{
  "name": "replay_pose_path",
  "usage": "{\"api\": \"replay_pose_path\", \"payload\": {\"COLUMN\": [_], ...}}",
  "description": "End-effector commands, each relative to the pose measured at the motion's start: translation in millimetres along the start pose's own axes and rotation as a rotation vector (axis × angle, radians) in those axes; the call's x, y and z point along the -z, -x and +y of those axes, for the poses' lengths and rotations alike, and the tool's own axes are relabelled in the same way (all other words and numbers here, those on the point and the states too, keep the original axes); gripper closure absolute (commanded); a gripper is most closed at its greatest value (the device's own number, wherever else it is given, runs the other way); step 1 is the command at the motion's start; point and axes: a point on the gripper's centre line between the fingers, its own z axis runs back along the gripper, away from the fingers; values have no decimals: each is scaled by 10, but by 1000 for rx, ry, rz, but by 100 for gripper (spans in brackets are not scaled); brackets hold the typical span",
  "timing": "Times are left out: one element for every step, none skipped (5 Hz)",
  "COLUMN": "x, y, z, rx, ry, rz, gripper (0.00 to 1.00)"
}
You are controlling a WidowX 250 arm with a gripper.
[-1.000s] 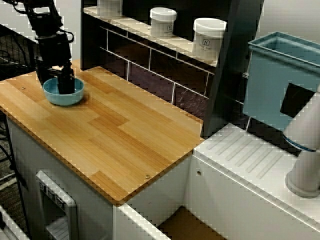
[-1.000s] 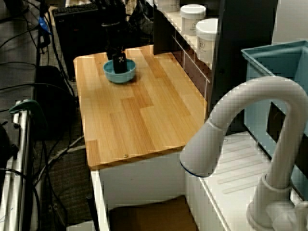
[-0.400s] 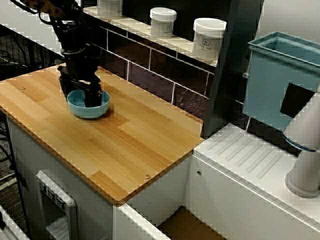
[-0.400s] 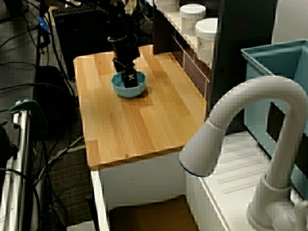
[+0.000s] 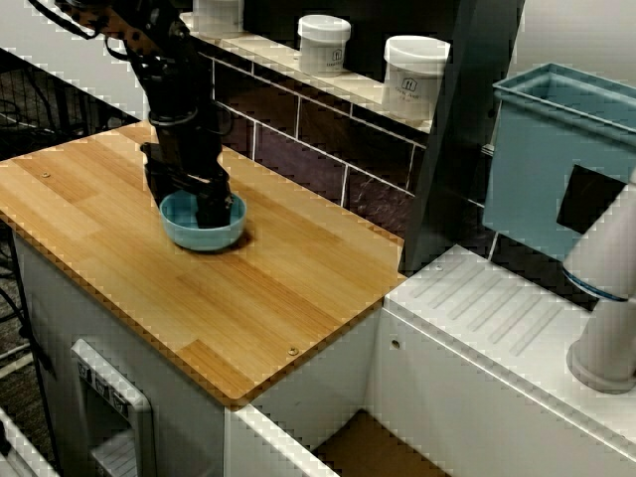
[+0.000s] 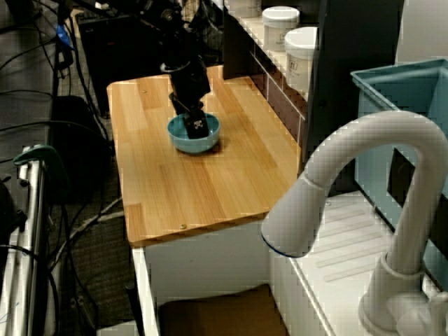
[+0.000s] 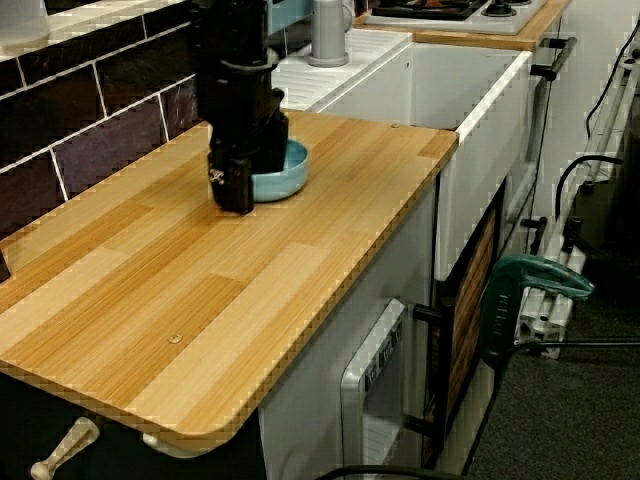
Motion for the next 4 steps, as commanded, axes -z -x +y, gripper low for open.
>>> {"api": "replay_pose_path", "payload": {"x": [-239, -282, -319, -329], "y": [-53, -69, -61, -53], "z": [-212, -302, -400, -460], "rx": [6, 10, 12, 4], "ry": [35, 55, 72, 91], "rz": [-25, -16, -13, 3], "gripper": [0, 0, 0, 0]}}
